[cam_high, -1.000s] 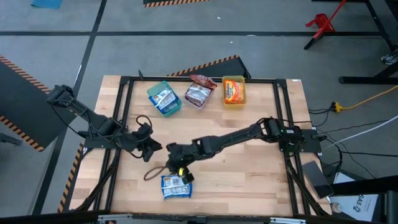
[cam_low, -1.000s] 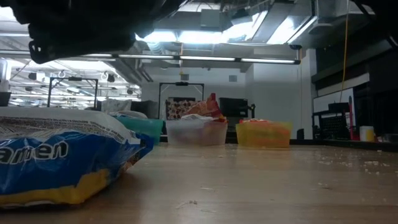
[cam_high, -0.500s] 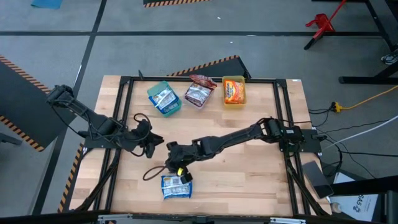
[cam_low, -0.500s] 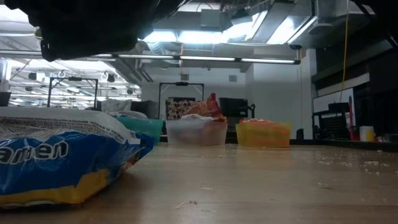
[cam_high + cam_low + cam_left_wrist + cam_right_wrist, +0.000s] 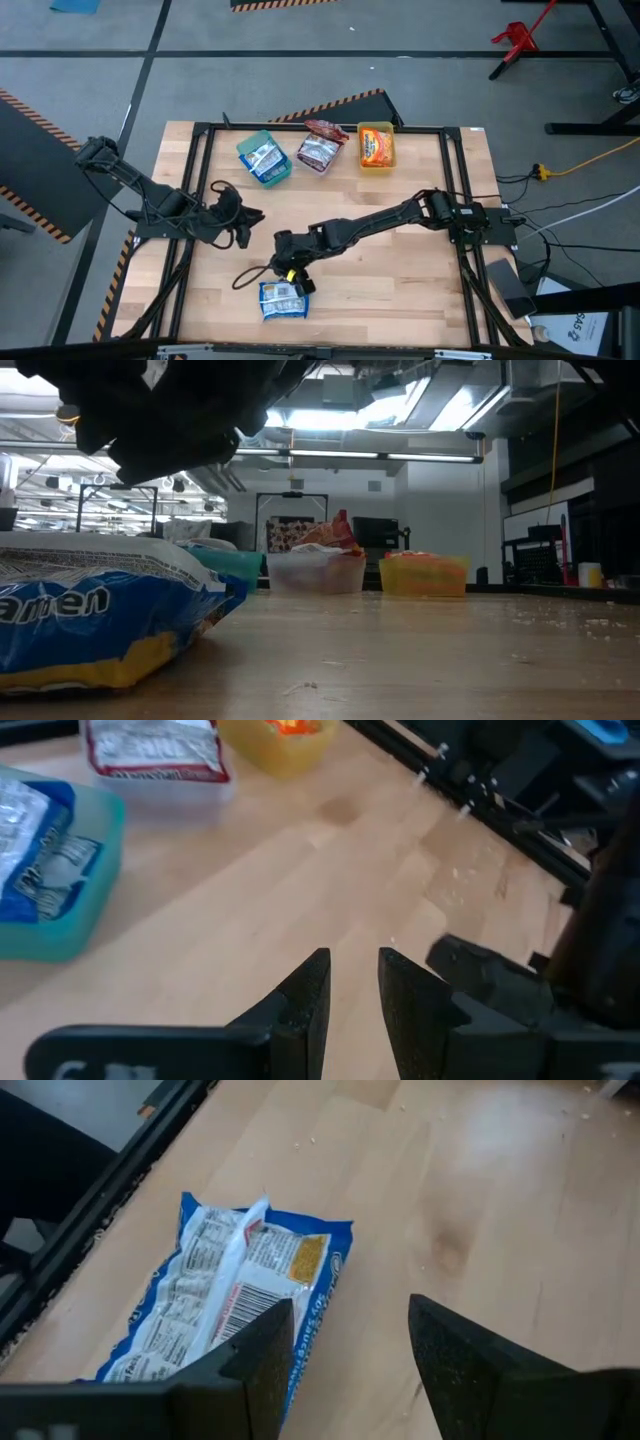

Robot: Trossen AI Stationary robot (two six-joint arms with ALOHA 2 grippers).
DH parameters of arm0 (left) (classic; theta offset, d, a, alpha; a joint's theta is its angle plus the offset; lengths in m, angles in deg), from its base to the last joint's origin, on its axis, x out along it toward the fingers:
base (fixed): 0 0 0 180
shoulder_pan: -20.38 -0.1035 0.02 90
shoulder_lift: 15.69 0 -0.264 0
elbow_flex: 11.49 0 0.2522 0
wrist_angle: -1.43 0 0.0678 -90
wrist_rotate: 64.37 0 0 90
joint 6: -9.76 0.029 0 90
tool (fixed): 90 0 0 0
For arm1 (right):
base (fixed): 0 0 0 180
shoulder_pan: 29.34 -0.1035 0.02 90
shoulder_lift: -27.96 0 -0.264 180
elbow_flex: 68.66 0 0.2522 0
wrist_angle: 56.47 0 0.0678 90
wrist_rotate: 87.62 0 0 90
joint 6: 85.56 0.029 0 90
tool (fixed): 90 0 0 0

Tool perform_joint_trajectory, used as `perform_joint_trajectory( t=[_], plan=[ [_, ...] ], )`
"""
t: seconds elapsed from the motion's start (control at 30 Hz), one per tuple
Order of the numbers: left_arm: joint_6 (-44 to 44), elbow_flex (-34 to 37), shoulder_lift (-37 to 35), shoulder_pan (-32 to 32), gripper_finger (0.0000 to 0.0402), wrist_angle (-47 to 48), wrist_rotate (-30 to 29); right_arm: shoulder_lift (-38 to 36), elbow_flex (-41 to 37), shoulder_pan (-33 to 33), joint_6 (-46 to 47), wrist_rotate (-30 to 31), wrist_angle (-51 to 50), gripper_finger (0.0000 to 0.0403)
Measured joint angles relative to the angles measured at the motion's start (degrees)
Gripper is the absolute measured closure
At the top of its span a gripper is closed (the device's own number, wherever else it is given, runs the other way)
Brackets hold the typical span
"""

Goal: Sort Maruchan noodles
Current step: Put the blue noodle pack into the blue bin

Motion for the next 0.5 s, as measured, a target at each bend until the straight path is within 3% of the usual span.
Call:
perform_joint_trajectory(
  t=[0.23,0.5],
  plan=[
    [-0.18,0.00,0.00,-0.45,0.0319,0.00,-1.83,0.10,0.00,-3.81,0.12,8.39,1.21,0.0217],
    [-0.24,0.00,-0.02,-0.68,0.0319,-0.26,-1.00,2.31,0.04,-9.55,1.12,20.03,9.59,0.0217]
  ],
)
